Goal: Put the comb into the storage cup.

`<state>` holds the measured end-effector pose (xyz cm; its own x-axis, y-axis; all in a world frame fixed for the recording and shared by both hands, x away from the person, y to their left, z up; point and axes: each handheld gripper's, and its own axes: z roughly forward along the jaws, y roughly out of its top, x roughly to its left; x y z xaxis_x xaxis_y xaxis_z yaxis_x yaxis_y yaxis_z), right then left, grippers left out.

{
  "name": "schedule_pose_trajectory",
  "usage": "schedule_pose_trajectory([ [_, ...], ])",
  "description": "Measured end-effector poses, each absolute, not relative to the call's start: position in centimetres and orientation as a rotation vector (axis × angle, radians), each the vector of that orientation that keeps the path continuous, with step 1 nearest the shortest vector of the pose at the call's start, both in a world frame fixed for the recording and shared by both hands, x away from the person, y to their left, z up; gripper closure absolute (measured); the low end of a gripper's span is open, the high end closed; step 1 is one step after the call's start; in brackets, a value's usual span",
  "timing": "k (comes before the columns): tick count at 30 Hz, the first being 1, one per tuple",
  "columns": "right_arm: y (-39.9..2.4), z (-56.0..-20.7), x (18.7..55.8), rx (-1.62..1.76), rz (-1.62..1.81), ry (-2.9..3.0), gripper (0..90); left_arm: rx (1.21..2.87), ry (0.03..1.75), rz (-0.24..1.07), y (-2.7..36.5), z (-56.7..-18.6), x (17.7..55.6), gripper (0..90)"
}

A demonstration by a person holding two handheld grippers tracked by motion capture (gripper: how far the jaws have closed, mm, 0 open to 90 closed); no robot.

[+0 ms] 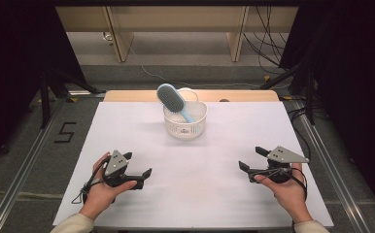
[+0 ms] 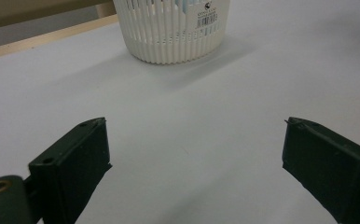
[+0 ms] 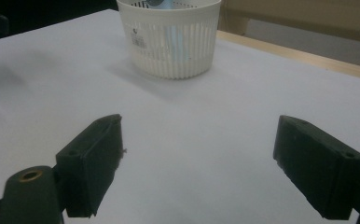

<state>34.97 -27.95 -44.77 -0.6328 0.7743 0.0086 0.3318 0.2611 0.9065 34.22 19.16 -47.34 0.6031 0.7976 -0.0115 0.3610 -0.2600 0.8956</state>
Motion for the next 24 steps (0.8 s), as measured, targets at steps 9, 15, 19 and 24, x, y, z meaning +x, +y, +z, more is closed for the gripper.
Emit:
schedule_pose_trajectory([
  [9, -28.6, -45.2, 34.2, 1.007, 1.347, 2.094, 16.6, 1.861, 0.931, 0.563, 19.2, -47.4, 34.2, 7.0],
  [15, -29.0, -45.5, 33.7, 1.009, 1.336, 2.101, 16.6, 1.862, 0.93, 0.563, 19.2, -47.4, 34.2, 7.0],
  [19, -29.1, -45.7, 33.5, 1.011, 1.342, 2.095, 16.6, 1.862, 0.929, 0.562, 19.2, -47.4, 34.2, 7.0],
  [24, -29.1, -45.9, 33.6, 1.005, 1.345, 2.096, 16.7, 1.864, 0.927, 0.56, 19.2, -47.4, 34.2, 7.0],
])
